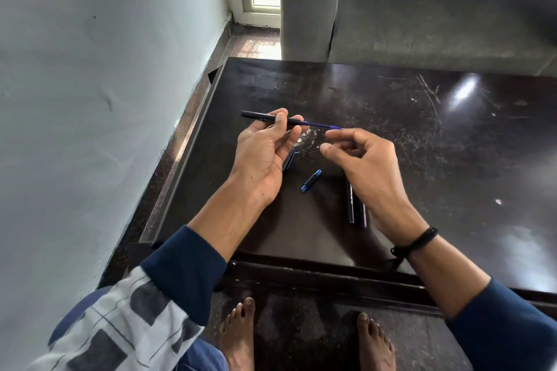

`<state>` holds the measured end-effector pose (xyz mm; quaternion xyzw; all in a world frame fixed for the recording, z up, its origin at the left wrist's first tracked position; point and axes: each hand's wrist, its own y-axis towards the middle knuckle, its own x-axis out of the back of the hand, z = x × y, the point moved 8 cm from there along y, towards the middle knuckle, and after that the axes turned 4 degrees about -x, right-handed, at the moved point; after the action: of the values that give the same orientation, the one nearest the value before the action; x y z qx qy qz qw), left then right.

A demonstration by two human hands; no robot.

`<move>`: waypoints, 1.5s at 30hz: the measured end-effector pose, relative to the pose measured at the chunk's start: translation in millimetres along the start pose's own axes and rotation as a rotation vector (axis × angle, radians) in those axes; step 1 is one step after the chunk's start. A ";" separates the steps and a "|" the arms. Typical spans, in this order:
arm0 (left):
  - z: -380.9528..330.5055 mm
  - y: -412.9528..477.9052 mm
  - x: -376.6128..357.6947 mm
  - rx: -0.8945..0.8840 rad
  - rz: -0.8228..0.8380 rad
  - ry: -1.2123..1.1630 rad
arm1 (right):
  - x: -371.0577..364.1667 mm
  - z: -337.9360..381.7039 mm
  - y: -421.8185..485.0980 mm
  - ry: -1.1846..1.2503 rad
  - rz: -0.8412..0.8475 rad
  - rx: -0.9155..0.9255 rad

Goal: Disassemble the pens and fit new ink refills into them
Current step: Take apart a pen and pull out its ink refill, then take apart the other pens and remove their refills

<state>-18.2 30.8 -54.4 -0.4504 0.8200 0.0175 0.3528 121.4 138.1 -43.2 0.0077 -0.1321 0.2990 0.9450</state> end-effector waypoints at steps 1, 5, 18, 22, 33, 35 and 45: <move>3.1 -1.6 -2.2 0.014 0.013 -0.007 | -0.3 -1.2 0.2 0.081 0.004 -0.022; 9.8 -5.8 -7.8 0.048 0.048 -0.041 | -0.6 -7.7 0.9 0.354 0.027 -0.139; 19.3 -16.8 -19.3 0.065 0.155 -0.034 | -7.0 -14.7 -2.7 0.804 0.066 -0.296; 9.9 -12.1 -16.4 0.028 0.134 -0.041 | 22.0 -8.7 7.9 0.857 -0.080 -0.268; -5.9 -2.1 -3.4 -0.032 0.057 -0.007 | 86.0 -9.9 40.5 -0.129 -0.119 -0.229; -5.0 -2.1 -2.8 -0.031 0.053 0.004 | 88.7 -16.6 41.9 -0.382 -0.124 -0.240; -9.9 -0.6 1.0 -0.039 0.051 0.013 | 72.9 -23.5 33.8 -0.770 -0.026 -0.340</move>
<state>-23.6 26.2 -47.4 -0.4360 0.8330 0.0395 0.3383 165.3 209.1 -49.5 -0.0353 -0.5230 0.2363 0.8182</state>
